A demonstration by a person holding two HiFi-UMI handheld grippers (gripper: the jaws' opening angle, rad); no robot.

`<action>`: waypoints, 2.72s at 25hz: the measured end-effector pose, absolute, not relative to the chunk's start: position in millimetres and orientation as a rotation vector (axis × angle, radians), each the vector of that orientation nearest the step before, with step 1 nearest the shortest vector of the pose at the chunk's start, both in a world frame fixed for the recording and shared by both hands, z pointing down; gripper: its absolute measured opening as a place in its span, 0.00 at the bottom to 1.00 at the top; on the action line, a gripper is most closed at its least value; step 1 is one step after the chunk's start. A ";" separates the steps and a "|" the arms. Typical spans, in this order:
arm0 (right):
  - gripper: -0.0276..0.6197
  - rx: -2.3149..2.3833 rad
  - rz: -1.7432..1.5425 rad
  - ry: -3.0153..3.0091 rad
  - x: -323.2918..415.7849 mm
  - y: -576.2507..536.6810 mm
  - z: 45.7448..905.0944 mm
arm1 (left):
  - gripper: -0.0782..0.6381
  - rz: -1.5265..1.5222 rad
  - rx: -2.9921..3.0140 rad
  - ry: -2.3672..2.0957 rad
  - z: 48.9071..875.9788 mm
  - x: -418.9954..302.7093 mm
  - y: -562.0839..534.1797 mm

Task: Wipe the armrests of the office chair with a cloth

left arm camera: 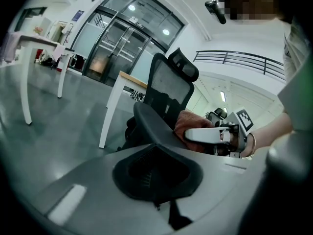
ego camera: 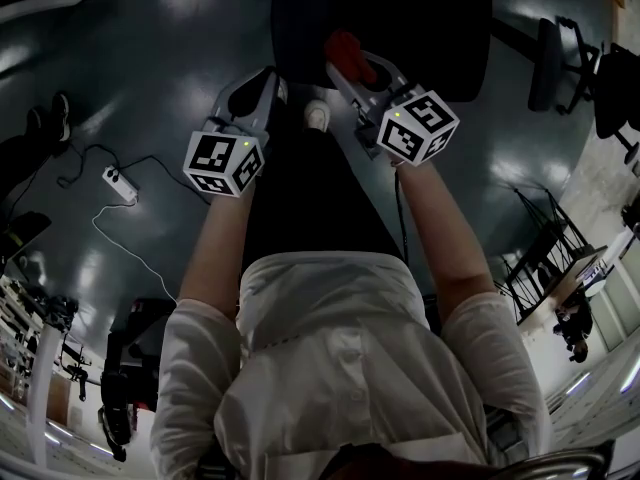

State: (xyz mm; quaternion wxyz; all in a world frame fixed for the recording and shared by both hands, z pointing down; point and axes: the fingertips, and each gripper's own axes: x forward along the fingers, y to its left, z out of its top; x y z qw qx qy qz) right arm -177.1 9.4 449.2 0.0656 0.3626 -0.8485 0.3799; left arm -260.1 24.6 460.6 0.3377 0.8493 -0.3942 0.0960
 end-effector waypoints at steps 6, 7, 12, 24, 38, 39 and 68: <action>0.15 1.103 1.189 -2.536 -180.3 38.5 448.8 | 0.12 0.256 2.216 -1.043 462.1 -258.0 28.8; 0.15 1.091 1.196 -2.530 -181.3 44.3 449.1 | 0.12 0.255 2.215 -1.046 462.0 -257.9 29.3; 0.15 0.948 1.200 -2.440 -185.8 76.9 459.6 | 0.12 0.215 2.189 -1.090 458.3 -258.6 27.2; 0.15 1.227 0.774 -2.187 -121.8 -75.8 450.8 | 0.12 0.217 2.164 -1.107 458.3 -260.7 17.7; 0.15 1.009 0.655 -2.075 -190.8 -202.9 467.9 | 0.12 0.211 2.195 -0.844 453.6 -247.6 24.6; 0.15 0.981 0.626 -2.066 -194.1 -203.3 469.0 | 0.12 0.204 2.193 -0.841 454.0 -247.3 24.5; 0.15 0.321 0.452 -2.111 -343.6 -82.3 467.9 | 0.12 0.184 2.099 -1.042 461.0 -318.2 24.3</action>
